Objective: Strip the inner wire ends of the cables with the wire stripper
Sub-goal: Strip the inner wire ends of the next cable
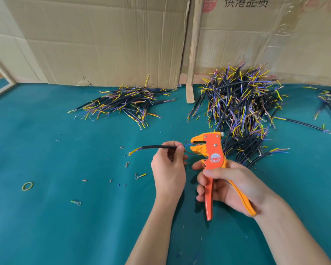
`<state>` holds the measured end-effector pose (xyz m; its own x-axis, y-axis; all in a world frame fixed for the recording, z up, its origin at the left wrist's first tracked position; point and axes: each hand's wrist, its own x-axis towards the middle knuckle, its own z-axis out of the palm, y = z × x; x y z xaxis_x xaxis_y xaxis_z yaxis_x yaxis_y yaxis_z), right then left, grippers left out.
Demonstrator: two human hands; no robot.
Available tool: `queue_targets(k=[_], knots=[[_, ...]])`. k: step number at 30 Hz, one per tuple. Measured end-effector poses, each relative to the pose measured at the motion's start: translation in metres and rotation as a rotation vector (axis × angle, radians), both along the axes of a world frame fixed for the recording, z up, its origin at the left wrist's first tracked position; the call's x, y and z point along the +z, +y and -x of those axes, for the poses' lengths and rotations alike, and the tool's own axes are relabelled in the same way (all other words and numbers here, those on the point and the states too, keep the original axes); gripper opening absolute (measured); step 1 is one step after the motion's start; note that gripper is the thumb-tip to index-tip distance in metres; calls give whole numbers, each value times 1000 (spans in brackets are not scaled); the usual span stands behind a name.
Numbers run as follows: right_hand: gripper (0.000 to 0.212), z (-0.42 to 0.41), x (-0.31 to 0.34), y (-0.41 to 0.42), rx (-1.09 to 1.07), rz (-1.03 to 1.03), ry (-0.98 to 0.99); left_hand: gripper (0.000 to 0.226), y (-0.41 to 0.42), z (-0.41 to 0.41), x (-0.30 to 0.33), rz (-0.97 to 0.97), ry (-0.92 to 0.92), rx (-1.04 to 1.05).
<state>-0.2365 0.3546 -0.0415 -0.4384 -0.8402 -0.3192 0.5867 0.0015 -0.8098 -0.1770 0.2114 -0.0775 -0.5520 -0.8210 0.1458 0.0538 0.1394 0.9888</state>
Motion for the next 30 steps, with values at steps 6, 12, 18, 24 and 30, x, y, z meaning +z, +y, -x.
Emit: queue_targets(k=[6,12,18,24,30], knots=[[42,1,-1,0,-9,-3,17,16,1,-1,2,68,-20,3],[42,3,-2,0,-27,6,-2,17,-1,-2,2,-27,22,4],[35,1,-1,1,22,1,35,15,0,-1,1,6,8,-22],[36,1,-2,1,15,4,43,15,0,-2,1,37,-12,-24],[36,1,-1,0,5,2,43,15,1,-2,2,50,-28,-29]])
